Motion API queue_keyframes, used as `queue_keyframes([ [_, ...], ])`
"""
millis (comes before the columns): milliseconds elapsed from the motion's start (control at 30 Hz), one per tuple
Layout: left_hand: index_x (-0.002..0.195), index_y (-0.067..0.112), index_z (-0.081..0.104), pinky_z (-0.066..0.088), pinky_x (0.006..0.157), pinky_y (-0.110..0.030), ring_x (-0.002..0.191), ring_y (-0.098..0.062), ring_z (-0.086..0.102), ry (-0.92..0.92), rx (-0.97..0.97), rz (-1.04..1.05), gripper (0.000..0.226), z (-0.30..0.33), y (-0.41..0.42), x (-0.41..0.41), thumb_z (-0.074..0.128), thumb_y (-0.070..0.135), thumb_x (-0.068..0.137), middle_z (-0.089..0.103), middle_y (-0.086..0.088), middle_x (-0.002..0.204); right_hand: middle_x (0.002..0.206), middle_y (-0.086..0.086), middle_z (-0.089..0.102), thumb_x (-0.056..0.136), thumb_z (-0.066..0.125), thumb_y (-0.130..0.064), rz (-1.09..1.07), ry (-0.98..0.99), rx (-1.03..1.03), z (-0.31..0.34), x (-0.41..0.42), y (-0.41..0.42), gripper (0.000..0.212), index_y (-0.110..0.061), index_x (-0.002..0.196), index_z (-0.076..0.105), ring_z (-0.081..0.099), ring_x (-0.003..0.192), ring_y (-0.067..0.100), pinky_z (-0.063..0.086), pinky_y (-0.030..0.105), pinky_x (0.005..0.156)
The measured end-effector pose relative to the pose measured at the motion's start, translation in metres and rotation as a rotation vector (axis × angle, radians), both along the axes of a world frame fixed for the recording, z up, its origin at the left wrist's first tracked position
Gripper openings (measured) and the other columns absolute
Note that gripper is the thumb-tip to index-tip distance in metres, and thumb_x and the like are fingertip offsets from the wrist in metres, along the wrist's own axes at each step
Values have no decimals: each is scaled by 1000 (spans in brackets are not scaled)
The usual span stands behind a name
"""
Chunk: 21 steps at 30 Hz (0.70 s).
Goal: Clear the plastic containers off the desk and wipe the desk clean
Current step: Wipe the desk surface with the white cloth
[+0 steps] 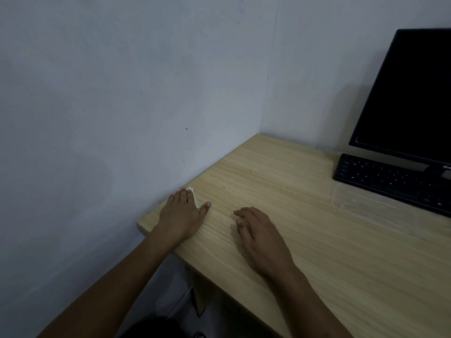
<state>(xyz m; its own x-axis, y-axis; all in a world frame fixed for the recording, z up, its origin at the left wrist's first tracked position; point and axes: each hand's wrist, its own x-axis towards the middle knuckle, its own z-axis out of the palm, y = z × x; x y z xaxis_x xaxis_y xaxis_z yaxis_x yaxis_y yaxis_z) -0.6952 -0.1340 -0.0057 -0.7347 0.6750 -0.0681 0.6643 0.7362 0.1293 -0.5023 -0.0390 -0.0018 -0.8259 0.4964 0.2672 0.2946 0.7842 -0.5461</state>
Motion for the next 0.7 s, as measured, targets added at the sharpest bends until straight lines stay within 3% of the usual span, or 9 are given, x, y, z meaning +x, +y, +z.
queue_keyframes([
  [133,152,1,1,-2,119,-34,149,-22,2,-46,43,45,79,6,26,-5,17,57,99,1,-15,161,139,-12,47,103,31,-33,-2,17,-5,0,1,0,37,-28,135,49,30,133,1,18,12,100],
  [433,154,15,0,-3,118,-28,147,-7,-3,-55,24,-300,69,1,-11,-19,19,54,100,-1,3,162,135,-13,48,104,31,-32,-1,27,-19,3,2,-1,36,-28,134,49,34,125,-2,19,10,92],
  [600,153,8,-3,-2,119,-31,149,-15,-1,-15,-16,-123,81,2,3,-16,17,62,96,-2,-7,162,136,-13,48,104,31,-33,-4,26,-7,2,2,-1,36,-28,134,50,33,127,-1,19,10,94],
  [700,153,5,-3,-3,119,-33,149,-19,-2,-61,31,-31,86,3,29,-16,17,66,94,-3,-11,161,137,-13,46,104,31,-32,-10,23,-21,1,2,-1,36,-28,135,49,32,127,-2,15,2,91],
])
